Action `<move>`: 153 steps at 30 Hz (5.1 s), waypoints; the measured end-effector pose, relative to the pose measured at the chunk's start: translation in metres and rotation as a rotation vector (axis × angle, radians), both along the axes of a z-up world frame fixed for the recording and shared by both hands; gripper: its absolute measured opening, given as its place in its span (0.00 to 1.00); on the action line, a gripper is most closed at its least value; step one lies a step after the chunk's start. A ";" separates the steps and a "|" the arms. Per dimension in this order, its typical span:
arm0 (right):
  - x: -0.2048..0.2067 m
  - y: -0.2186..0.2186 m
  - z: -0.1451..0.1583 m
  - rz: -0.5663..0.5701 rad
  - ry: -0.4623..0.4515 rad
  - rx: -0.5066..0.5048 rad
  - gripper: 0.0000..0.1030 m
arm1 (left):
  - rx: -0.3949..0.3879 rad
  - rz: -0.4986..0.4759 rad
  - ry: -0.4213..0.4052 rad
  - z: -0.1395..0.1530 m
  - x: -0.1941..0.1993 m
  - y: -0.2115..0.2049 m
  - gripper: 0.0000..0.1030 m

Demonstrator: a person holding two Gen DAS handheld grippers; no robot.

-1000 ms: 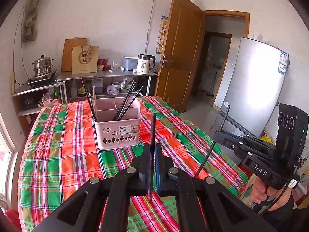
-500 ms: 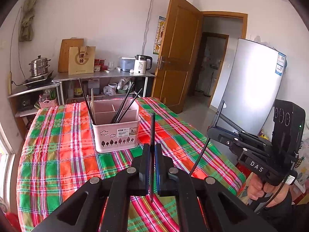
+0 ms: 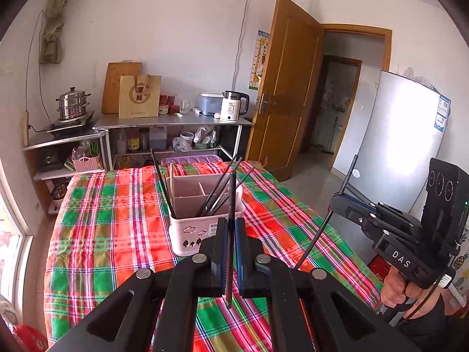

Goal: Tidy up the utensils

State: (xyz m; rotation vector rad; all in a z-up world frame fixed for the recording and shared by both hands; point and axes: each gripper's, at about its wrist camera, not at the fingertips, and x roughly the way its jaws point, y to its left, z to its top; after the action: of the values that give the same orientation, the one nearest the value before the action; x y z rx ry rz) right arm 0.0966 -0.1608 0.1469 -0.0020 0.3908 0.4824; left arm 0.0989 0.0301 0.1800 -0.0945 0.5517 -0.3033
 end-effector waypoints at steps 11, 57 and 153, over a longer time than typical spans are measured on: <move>0.049 0.029 0.028 0.022 -0.051 0.013 0.05 | 0.046 0.031 -0.032 0.045 0.057 0.009 0.04; 0.172 0.065 -0.018 0.011 0.086 0.017 0.05 | 0.071 0.066 0.110 -0.015 0.201 0.031 0.04; -0.100 0.002 -0.103 -0.081 0.075 -0.077 0.31 | 0.104 0.228 -0.055 -0.136 -0.110 -0.021 0.31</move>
State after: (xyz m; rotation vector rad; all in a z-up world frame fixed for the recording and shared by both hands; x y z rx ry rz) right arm -0.0030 -0.1589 0.0436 -0.0428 0.4808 0.3880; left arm -0.0115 0.0090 0.0442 -0.0474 0.4962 -0.0543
